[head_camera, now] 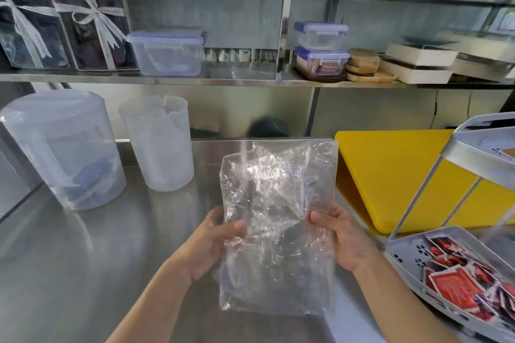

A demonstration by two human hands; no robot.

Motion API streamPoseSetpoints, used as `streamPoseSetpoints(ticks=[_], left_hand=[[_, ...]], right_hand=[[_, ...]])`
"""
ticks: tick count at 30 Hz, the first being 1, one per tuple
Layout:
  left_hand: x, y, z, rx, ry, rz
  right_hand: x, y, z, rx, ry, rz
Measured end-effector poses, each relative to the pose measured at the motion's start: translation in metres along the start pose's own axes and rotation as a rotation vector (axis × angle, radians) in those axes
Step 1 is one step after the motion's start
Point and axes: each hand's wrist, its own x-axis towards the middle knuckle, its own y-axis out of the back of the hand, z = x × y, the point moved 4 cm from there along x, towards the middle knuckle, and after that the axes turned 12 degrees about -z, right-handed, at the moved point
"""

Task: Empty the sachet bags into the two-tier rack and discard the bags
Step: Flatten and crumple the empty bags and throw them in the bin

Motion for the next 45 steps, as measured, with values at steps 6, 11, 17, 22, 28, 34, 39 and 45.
streamPoseSetpoints(ticks=[6,11,17,22,28,34,39,45], left_hand=[[-0.005,-0.006,0.0,-0.005,0.067,-0.131],[-0.007,-0.006,0.005,0.036,0.003,-0.004],[-0.014,-0.003,0.005,0.212,-0.052,0.162],[-0.021,-0.009,0.008,0.222,-0.052,0.059],[-0.021,-0.01,0.01,0.152,-0.104,0.028],[-0.016,-0.017,0.026,0.656,-0.209,-0.167],[-0.02,-0.043,0.035,1.289,-0.169,-0.278],[-0.025,-0.076,0.048,1.104,-0.385,-0.156]], right_hand=[[-0.009,0.007,0.004,0.069,-0.07,0.035],[-0.014,0.005,0.004,-0.02,-0.195,0.034],[-0.021,0.002,0.008,-0.048,-0.287,0.04],[-0.02,0.006,0.01,-0.047,-0.279,0.091],[-0.027,0.011,0.004,-0.117,-0.182,0.097],[-0.025,0.008,-0.004,-0.958,-0.399,-0.097],[-0.019,-0.003,-0.002,-1.0,-0.4,-0.194],[-0.021,-0.02,0.022,-0.807,-0.527,-0.353]])
